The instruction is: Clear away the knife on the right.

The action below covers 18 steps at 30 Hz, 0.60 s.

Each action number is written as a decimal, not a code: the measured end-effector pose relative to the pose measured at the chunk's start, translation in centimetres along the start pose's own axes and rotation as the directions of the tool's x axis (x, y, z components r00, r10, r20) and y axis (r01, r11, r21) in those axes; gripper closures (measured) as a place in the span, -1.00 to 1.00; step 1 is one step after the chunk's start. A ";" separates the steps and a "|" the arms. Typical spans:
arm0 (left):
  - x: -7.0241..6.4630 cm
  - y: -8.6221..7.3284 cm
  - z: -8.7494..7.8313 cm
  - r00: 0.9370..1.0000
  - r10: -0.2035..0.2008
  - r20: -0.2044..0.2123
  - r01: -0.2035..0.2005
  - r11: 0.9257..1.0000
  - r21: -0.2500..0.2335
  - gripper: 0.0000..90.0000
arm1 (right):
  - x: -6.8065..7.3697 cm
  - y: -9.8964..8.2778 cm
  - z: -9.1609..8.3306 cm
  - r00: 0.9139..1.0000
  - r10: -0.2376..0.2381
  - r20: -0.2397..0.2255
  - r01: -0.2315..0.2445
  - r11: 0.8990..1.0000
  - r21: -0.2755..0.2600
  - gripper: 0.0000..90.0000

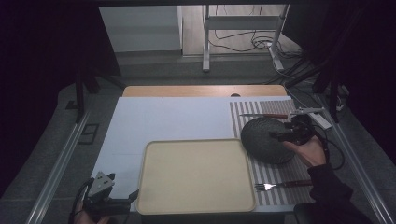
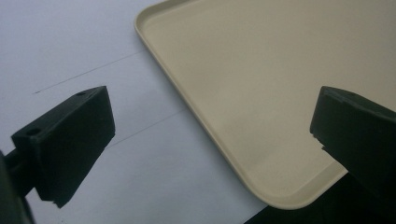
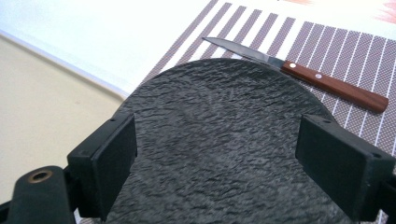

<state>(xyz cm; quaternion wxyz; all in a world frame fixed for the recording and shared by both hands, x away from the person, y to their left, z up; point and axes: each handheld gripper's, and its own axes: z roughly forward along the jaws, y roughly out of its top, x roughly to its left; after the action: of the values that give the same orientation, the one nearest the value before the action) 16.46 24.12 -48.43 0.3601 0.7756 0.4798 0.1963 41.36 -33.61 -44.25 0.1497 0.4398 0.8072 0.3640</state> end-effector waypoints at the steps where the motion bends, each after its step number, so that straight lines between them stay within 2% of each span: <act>1: 0.0 0.0 0.0 1.000 0.000 0.000 0.000 1.000 0.000 -1.00 | -0.2 0.1 0.2 1.000 0.003 -0.003 -0.003 1.000 0.007 -0.72; 5: 0.0 0.0 0.0 1.000 0.002 0.000 -0.002 1.000 0.001 -1.00 | -0.7 0.6 0.7 1.000 0.008 0.012 -0.009 0.999 0.035 -0.74; 7: 0.0 0.0 0.0 1.000 0.003 -0.001 -0.003 1.000 0.002 -1.00 | -1.4 1.2 1.2 0.999 0.009 0.033 -0.010 0.999 0.046 -0.76; 18: -0.1 0.0 0.1 1.000 0.009 -0.001 -0.009 1.000 0.005 -1.00 | -3.1 2.7 2.7 0.998 0.003 0.070 -0.008 0.998 0.067 -0.84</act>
<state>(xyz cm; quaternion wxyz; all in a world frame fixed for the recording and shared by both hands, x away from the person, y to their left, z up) 16.49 24.02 -48.44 0.3571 0.7784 0.4771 0.1971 46.20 -33.96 -44.43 0.1618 0.4592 0.8120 0.3217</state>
